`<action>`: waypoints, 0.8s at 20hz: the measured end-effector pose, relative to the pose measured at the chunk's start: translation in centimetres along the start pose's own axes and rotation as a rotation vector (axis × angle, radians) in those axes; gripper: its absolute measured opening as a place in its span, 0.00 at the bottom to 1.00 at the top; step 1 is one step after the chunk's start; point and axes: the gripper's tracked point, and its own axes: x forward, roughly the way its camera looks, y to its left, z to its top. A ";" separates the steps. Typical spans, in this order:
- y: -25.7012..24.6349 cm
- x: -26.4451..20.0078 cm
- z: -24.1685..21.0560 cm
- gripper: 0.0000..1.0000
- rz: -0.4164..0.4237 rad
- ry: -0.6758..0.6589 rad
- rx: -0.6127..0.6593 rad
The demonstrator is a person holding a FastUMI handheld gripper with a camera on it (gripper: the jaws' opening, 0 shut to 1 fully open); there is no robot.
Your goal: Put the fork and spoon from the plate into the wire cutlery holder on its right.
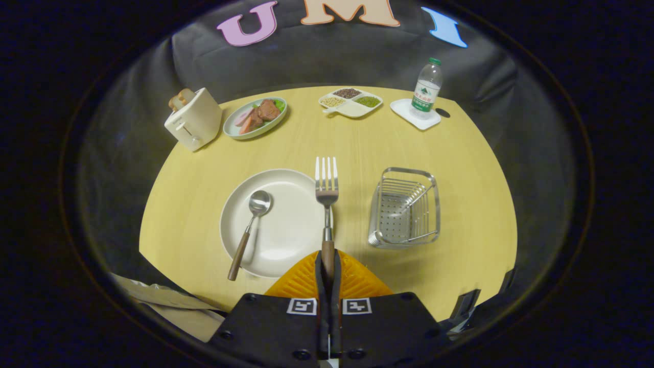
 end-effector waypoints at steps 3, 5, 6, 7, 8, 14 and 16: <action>-1.7 -0.7 0.2 0.05 -0.003 0.015 0.021; -3.2 -1.1 0.0 0.05 -0.015 0.041 0.023; -3.9 -1.3 -0.2 0.05 -0.023 0.054 0.025; -4.7 -1.5 -0.2 0.05 -0.031 0.068 0.028; -5.5 -1.7 -0.2 0.05 -0.038 0.079 0.034; -8.6 -1.5 -1.0 0.05 -0.070 0.174 0.042; -8.5 -1.3 -0.8 0.05 -0.060 0.182 0.042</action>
